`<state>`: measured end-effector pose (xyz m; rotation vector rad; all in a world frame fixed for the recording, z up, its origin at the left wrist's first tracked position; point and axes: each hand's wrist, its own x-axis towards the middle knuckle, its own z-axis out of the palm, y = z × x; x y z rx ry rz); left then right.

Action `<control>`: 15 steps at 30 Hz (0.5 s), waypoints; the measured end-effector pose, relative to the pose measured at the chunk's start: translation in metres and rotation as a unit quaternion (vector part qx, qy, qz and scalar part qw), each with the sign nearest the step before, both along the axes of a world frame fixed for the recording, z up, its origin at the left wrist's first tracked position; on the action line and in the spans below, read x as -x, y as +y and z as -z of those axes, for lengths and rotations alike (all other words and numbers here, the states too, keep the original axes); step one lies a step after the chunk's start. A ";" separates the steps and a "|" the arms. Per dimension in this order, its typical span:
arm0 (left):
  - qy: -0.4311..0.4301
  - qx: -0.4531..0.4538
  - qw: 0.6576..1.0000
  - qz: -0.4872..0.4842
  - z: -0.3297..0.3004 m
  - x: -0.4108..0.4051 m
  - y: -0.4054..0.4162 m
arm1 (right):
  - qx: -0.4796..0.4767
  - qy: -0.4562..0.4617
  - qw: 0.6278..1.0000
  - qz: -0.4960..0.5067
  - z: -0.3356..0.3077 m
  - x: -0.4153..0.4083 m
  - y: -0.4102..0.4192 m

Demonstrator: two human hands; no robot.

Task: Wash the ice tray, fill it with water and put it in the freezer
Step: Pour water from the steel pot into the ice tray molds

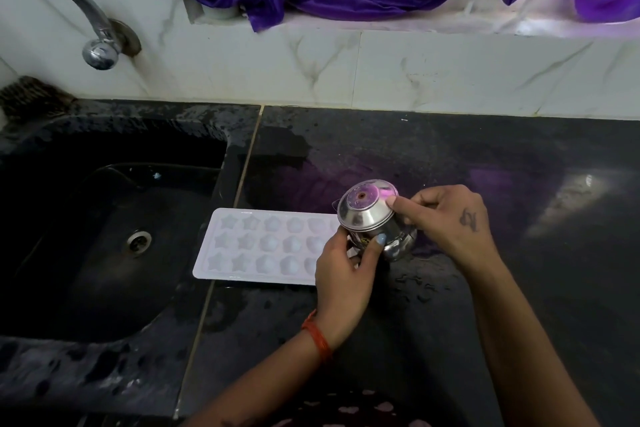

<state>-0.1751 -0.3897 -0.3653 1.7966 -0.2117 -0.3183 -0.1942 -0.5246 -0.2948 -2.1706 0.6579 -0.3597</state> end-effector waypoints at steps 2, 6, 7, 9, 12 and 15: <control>0.006 0.011 1.000 -0.014 -0.003 0.001 0.008 | 0.002 -0.003 1.000 -0.012 -0.001 -0.004 0.008; 0.003 -0.001 0.998 -0.056 -0.001 -0.003 0.028 | 0.017 0.015 0.999 -0.044 -0.002 -0.014 0.028; 0.002 -0.003 0.998 -0.067 0.000 -0.004 0.034 | 0.022 0.019 0.998 -0.052 -0.002 -0.017 0.034; 0.004 0.000 0.996 -0.087 0.001 -0.007 0.047 | 0.029 0.025 0.997 -0.071 -0.003 -0.025 0.049; 0.010 0.017 0.994 -0.107 0.000 -0.011 0.067 | 0.040 0.030 0.994 -0.099 -0.003 -0.036 0.070; 0.022 0.031 0.992 -0.124 -0.001 -0.017 0.085 | 0.060 0.032 0.990 -0.122 -0.004 -0.047 0.090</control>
